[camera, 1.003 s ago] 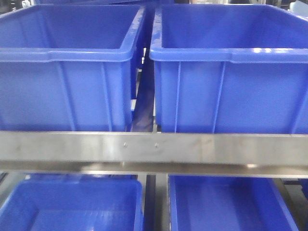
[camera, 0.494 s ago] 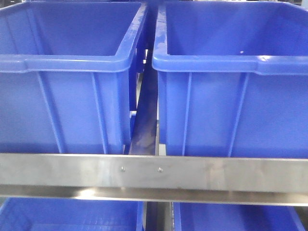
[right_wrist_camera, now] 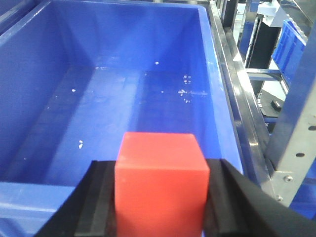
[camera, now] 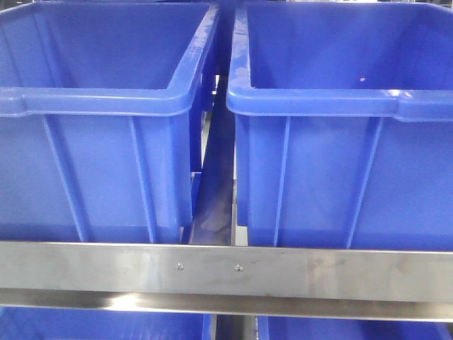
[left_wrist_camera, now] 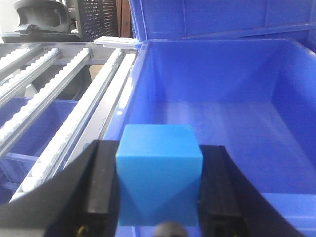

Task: Sort and place red and blue blocks on shelf
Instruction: 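Move both held cubes over two adjacent blue bins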

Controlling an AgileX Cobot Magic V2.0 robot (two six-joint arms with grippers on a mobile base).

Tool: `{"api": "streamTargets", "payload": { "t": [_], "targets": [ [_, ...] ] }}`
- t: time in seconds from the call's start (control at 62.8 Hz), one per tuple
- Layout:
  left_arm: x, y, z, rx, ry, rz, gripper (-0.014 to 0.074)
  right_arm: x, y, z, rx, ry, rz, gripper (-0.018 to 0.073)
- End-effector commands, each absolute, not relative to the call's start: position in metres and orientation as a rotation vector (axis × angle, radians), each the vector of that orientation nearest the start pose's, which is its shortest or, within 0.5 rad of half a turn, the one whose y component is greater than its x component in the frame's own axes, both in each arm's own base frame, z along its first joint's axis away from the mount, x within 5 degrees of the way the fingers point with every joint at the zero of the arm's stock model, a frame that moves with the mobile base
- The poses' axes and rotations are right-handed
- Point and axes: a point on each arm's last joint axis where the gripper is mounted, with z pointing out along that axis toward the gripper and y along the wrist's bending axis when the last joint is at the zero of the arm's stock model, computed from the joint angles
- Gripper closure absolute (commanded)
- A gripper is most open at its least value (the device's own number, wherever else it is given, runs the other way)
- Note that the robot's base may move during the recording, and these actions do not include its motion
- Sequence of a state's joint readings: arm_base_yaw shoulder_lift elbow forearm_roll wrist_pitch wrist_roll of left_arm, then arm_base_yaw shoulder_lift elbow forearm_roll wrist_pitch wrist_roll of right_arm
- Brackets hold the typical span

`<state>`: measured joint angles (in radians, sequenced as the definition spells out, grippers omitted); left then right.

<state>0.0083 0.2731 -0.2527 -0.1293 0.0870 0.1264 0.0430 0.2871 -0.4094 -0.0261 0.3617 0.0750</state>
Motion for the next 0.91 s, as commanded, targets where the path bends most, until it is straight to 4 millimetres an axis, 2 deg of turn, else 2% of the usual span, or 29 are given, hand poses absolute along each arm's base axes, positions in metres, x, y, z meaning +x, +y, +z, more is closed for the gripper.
{"api": "streamTargets", "payload": {
  "t": [0.0, 0.43, 0.541, 0.653, 0.732, 0.892],
  "targets": [
    [0.078, 0.001, 0.291, -0.011, 1.481, -0.001, 0.0472, 0.071, 0.002, 0.316, 0.011, 1.618, 0.053, 0.0503],
    [0.078, 0.001, 0.292, -0.02, 1.471, -0.008, 0.0472, 0.071, 0.002, 0.315, 0.012, 1.624, 0.054, 0.0503],
    [0.077, 0.0, 0.299, -0.012, 1.458, -0.017, 0.0472, 0.073, 0.003, 0.325, 0.018, 1.596, 0.077, 0.0503],
    [0.081, -0.003, 0.312, 0.014, 1.459, -0.046, 0.0472, 0.082, 0.003, 0.334, 0.013, 1.616, 0.076, 0.0503],
    [0.088, -0.008, 0.321, 0.05, 1.483, -0.084, 0.0472, 0.095, 0.005, 0.338, -0.021, 1.65, 0.064, 0.0503],
    [0.115, -0.021, 0.335, 0.131, 1.528, -0.152, 0.0472, 0.122, 0.013, 0.346, -0.078, 1.646, 0.092, 0.0503]
  ]
}}
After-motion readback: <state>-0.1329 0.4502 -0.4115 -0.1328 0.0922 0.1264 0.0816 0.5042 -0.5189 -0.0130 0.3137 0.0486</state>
